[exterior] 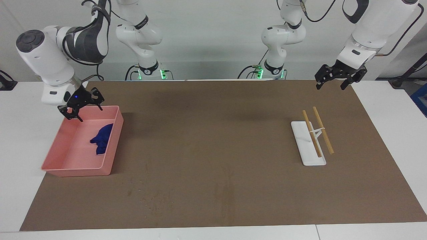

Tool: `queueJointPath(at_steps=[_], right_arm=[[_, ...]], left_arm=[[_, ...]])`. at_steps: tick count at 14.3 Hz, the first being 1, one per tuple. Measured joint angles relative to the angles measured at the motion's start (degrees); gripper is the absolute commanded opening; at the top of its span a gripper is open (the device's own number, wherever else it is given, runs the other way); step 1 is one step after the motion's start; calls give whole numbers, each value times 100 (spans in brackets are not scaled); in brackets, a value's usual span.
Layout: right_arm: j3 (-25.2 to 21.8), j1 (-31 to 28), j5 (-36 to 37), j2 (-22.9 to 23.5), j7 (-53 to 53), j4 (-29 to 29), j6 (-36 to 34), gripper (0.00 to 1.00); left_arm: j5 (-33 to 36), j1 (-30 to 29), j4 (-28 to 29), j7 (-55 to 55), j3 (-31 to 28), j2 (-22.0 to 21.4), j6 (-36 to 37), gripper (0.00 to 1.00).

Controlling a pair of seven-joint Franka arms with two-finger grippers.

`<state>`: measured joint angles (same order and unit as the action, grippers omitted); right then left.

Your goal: Wipe water with towel using both arms

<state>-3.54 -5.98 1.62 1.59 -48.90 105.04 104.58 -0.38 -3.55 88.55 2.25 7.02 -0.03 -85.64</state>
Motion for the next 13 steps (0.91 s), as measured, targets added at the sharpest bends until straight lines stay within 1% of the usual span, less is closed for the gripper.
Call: queueJointPath(at_steps=[2, 4, 5, 7, 9, 11, 12, 13], right_arm=[[33, 9, 0, -43, 5, -141, -262, 100], [107, 56, -25, -105, 134, -516, -766, 100], [168, 104, -45, -153, 366, -738, -1039, 100], [355, 224, -61, -293, 1101, -1101, -1480, 100], [614, 307, -95, -441, 1890, -1312, -1793, 100], [815, 339, -481, -572, 2762, -1468, -2155, 100], [872, 340, -689, -633, 3361, -1521, -2313, 100], [901, 340, -784, -675, 3855, -1529, -2365, 100]], left_arm=[[0, 0, 0, 0, 0, 0, 0, 100], [0, 0, 0, 0, 0, 0, 0, 100], [0, 0, 0, 0, 0, 0, 0, 100], [0, 0, 0, 0, 0, 0, 0, 100], [0, 0, 0, 0, 0, 0, 0, 100], [0, 0, 0, 0, 0, 0, 0, 100], [0, 0, 1, 0, 0, 0, 0, 100], [0, 0, 1, 0, 0, 0, 0, 100]])
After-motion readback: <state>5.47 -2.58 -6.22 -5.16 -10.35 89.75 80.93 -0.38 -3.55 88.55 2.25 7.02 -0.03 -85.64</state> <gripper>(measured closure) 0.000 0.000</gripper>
